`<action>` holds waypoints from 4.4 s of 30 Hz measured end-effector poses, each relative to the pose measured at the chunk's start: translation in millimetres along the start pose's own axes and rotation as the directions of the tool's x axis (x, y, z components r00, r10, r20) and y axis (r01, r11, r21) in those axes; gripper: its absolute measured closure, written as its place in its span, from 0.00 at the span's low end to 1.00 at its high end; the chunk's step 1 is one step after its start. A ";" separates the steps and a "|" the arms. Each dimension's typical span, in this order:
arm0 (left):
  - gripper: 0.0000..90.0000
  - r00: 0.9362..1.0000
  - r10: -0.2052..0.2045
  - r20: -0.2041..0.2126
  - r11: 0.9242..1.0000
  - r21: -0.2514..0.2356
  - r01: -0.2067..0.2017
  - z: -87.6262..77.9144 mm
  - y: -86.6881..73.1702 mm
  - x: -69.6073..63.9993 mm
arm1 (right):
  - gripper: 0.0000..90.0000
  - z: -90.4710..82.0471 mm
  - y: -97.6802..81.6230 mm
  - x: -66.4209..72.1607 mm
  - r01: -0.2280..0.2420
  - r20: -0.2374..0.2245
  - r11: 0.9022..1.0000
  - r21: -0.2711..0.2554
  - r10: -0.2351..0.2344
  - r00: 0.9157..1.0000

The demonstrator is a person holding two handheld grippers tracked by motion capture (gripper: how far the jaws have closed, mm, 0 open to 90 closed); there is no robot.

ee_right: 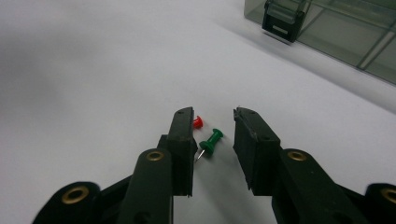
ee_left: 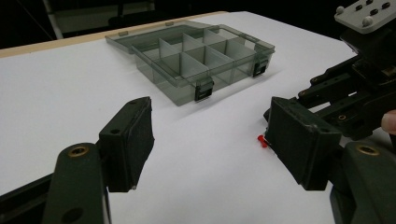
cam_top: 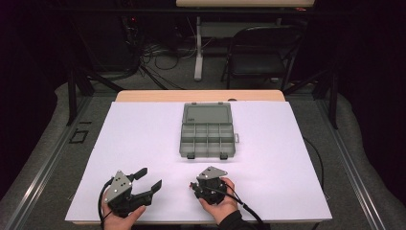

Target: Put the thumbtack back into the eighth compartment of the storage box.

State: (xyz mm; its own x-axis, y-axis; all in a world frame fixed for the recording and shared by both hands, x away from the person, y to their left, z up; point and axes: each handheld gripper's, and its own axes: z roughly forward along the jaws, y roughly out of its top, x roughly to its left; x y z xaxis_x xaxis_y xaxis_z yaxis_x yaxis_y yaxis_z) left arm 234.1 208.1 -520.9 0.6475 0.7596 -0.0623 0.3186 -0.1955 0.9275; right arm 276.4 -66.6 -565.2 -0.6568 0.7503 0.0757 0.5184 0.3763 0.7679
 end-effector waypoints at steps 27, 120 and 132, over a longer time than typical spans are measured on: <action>0.35 1.000 -0.002 -0.001 1.000 0.002 0.002 0.5 -0.2 0.1 | 0.93 2.2 -2.2 2.5 0.004 0.045 1.000 0.004 -0.004 0.999; 0.35 1.000 -0.004 -0.008 1.000 0.002 0.004 0.5 -0.3 0.8 | 0.93 -41.2 68.4 -114.5 -0.139 0.155 0.989 -0.054 0.145 0.977; 0.35 1.000 -0.007 -0.006 1.000 0.003 0.007 0.4 -0.5 1.7 | 0.93 -23.4 65.4 -127.1 -0.160 0.193 0.987 -0.022 0.161 0.968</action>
State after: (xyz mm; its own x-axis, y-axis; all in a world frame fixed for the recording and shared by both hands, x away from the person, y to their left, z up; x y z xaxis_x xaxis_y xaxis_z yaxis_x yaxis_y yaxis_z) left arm 235.3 209.3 -521.6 0.6411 0.7646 -0.0663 0.3253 -0.1925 0.9258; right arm 380.9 -150.0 -509.7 -0.4463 0.8918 0.0741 0.6043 0.2393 0.7600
